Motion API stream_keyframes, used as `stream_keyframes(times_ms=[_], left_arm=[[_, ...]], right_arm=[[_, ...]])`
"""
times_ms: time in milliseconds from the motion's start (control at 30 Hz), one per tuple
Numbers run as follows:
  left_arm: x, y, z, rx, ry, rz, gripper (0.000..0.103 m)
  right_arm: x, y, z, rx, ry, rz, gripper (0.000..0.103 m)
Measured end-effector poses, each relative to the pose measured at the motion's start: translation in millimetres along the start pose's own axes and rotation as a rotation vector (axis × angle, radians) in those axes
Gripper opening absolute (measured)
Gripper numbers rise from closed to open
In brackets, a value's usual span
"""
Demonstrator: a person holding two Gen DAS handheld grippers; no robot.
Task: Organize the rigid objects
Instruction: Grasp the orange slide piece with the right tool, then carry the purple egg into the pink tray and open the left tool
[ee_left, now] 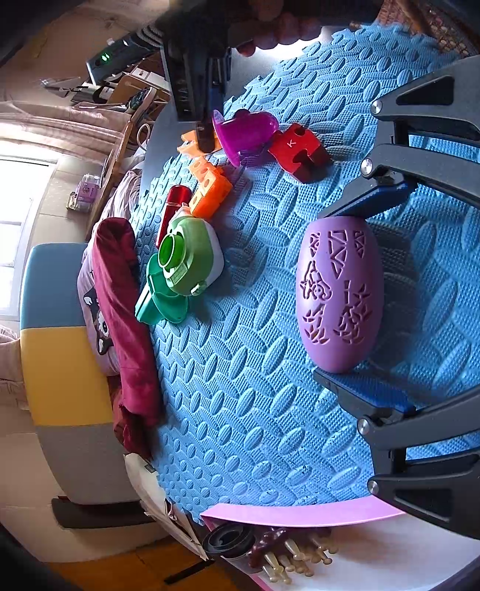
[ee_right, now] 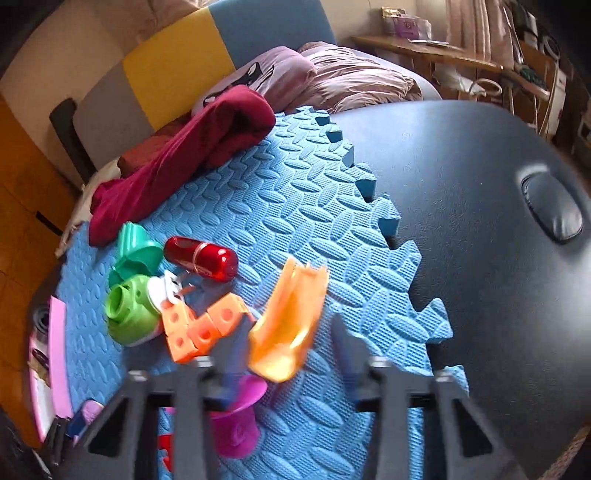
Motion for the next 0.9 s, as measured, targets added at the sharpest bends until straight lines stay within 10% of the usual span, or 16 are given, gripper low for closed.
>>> stream_keyframes(times_ms=[633,900], left_arm=[[-7.7,1.1,4.7,-0.041,0.021,0.015,0.076],[-73.9,10.1,31.1,-0.122,0.071,-0.092,0.076]], right_arm=[[6.2,-0.9,2.8,-0.034,0.033,-0.011,0.027],[8.7,2.7,11.6,-0.097,0.105,-0.033,0.027]])
Point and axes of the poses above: each gripper's, at about its wrist camera, not at the fingertips, and x roughly the way its jaws point, z to its left, y to its underside, the point moved 1 cm from there along x, roughly the way its jaws point, and after that the axes turned 12 degrees about z, right-handed, at the moved point
